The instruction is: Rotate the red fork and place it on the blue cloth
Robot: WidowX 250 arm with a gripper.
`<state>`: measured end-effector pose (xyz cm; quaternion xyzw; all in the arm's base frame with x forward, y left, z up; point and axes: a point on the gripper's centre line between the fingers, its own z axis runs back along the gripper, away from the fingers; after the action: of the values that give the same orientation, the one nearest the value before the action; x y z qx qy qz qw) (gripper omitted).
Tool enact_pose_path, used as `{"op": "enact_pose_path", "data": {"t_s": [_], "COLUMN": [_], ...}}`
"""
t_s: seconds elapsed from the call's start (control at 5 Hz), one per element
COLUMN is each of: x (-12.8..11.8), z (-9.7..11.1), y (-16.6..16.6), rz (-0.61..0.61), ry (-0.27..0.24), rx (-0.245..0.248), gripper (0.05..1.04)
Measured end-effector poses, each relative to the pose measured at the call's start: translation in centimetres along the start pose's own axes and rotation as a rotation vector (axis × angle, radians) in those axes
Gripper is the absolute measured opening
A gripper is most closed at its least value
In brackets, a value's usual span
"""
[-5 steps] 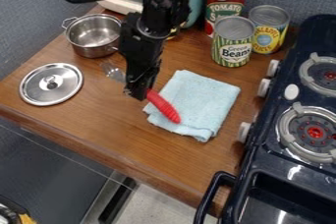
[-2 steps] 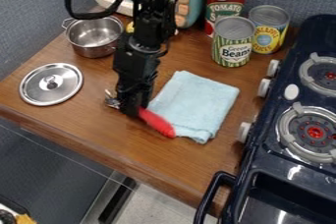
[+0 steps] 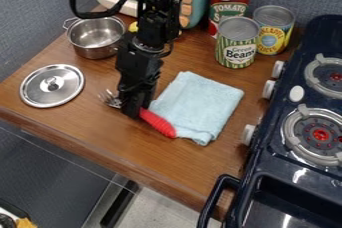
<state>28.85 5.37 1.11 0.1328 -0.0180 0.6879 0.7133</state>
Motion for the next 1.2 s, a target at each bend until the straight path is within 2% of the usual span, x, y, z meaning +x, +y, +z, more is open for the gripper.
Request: {"op": "enact_pose_path", "data": {"t_s": [0.2,0.4,0.6,1.0,1.2], "x": [0.1,0.0,-0.3,-0.2,-0.3], "z": [-0.1,0.1,0.3,4.6,5.6], "y": [-0.1,-0.3,-0.1,-0.6,-0.7], "rz": [-0.03,-0.04,-0.04,0.01,0.052], "ry": [-0.003,-0.019,-0.005,0.067,0.091], "rx": [-0.005,-0.028,-0.066,-0.248,-0.309], "gripper": [0.703,0.935,1.004,0.999,0.999]}}
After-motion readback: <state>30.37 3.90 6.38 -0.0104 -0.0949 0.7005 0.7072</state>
